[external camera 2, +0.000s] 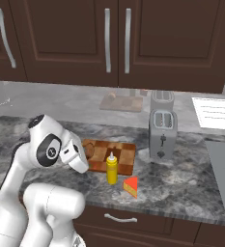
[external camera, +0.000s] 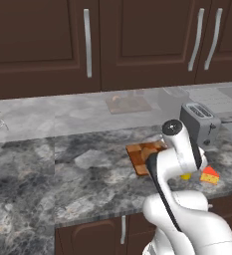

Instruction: Retrieve the reheated potato from the microwave, then place the potato, cheese, and condiment on the cutting board.

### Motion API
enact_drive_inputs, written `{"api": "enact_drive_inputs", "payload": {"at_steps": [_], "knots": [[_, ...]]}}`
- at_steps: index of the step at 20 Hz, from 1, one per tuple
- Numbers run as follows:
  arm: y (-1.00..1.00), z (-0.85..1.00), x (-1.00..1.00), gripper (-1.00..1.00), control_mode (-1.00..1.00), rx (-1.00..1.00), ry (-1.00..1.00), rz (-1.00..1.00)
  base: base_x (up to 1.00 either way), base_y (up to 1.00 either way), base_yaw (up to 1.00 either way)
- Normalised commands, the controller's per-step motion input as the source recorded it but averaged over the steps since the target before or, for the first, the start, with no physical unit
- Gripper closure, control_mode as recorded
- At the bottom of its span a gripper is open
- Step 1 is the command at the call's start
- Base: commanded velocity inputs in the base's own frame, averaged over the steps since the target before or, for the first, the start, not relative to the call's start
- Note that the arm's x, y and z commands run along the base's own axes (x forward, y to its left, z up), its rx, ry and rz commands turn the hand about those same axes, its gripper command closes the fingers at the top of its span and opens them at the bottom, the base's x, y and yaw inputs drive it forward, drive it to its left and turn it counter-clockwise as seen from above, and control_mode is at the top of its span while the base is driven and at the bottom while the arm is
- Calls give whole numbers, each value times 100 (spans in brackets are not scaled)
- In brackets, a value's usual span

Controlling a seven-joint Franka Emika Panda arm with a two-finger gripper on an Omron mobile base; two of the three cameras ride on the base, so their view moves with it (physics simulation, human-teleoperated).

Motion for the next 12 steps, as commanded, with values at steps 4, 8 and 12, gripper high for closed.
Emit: {"api": "enact_drive_inputs", "payload": {"at_steps": [4,8,12], "knots": [[-12,-1,1,-100,-100,0,6,8,0,0,0],[-12,6,0,-100,-100,0,14,11,0,0,0],[-16,6,-1,-100,-100,-1,16,12,0,0,0]]}}
